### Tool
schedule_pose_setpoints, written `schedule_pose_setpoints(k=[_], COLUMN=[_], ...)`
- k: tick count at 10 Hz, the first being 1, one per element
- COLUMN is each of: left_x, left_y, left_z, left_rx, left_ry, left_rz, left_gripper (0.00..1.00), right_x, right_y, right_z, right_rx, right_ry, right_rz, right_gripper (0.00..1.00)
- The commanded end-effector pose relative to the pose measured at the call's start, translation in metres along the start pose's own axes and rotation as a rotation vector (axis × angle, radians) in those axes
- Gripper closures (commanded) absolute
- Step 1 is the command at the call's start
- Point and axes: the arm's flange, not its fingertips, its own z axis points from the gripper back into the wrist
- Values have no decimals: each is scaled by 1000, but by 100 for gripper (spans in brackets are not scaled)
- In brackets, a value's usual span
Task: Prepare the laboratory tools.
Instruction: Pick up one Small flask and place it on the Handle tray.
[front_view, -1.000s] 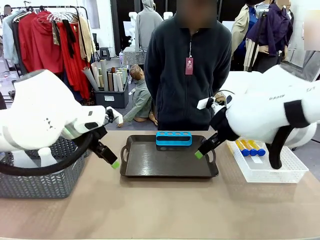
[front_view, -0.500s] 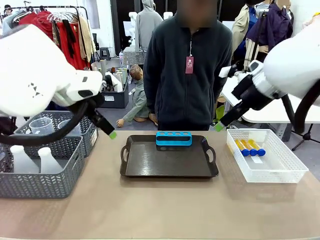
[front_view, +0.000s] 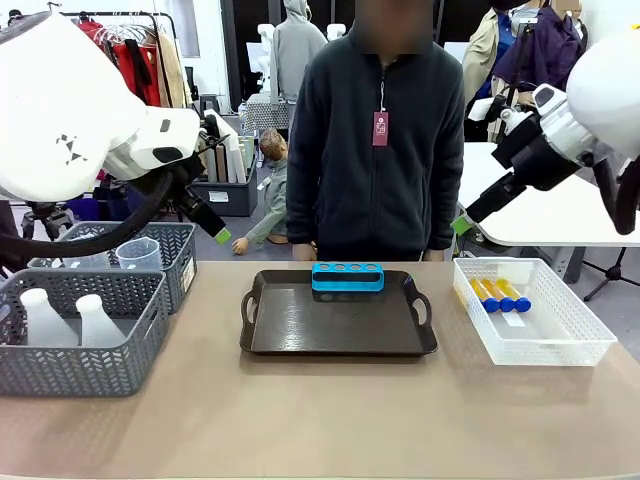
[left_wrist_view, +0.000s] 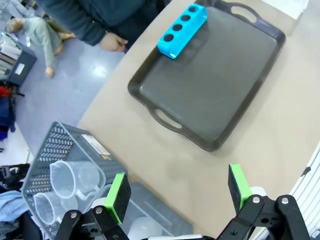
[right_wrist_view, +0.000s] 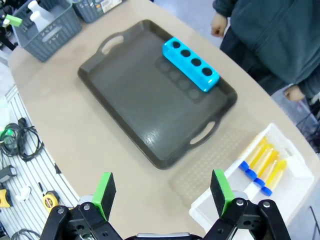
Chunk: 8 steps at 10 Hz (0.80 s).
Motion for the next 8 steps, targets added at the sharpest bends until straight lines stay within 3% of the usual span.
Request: schedule_pose_setpoints(k=[1,4,6,8], left_x=[-1,0,12,24], left_y=[-2,-2,12,24], left_z=[4,0,0,6], left_rx=[-7,-3,-105,-132], left_ry=[8,4,-72,-116], left_rz=[-3,-3,-28,-32], left_gripper=[0,0,0,0], right_x=[1,1,14,25], right_y=[2,2,-4,-12], right_z=[-5,-4,2,15], right_rx=[8,-1,36,28], right_ry=[8,9,-30,-35], right_rz=[-2,5,123,151], right_gripper=[0,0,0,0])
